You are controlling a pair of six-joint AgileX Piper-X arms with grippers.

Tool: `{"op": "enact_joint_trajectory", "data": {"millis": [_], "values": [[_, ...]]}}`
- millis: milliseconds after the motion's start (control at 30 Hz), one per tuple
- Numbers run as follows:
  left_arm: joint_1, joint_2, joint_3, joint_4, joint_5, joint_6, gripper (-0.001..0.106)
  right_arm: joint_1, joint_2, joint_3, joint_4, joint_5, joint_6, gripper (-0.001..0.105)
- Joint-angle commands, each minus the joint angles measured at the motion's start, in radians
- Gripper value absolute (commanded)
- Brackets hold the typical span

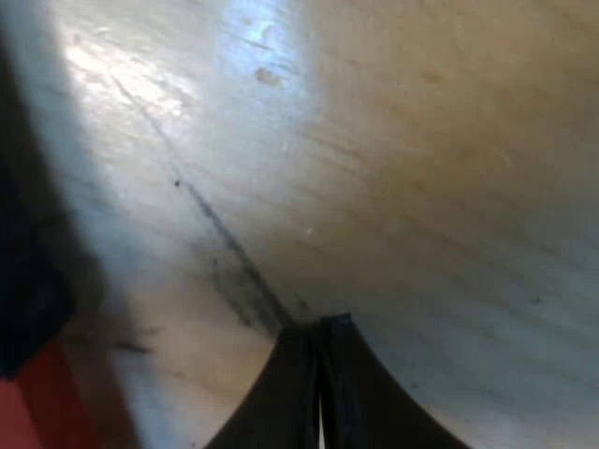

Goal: Put the handle in the coffee machine

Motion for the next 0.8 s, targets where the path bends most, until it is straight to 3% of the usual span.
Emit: {"op": "enact_joint_trajectory", "data": {"millis": [33, 300, 500, 633, 800], "values": [[-0.005, 0.0, 0.0, 0.004, 0.013, 0.007, 0.07, 0.0, 0.025, 0.002, -0.024, -0.013, 0.001, 0.0], [0.032, 0.0, 0.0, 0.004, 0.013, 0.007, 0.07, 0.076, 0.069, 0.002, -0.063, -0.039, 0.024, 0.0], [0.101, 0.0, 0.0, 0.004, 0.013, 0.007, 0.07, 0.183, 0.095, 0.002, -0.144, -0.041, 0.114, 0.0], [0.195, 0.0, 0.0, 0.004, 0.013, 0.007, 0.07, 0.247, 0.095, 0.002, -0.236, -0.041, 0.156, 0.0], [0.209, 0.0, 0.0, 0.01, 0.013, 0.007, 0.07, 0.309, 0.095, 0.002, -0.339, -0.041, 0.226, 0.0]]}}
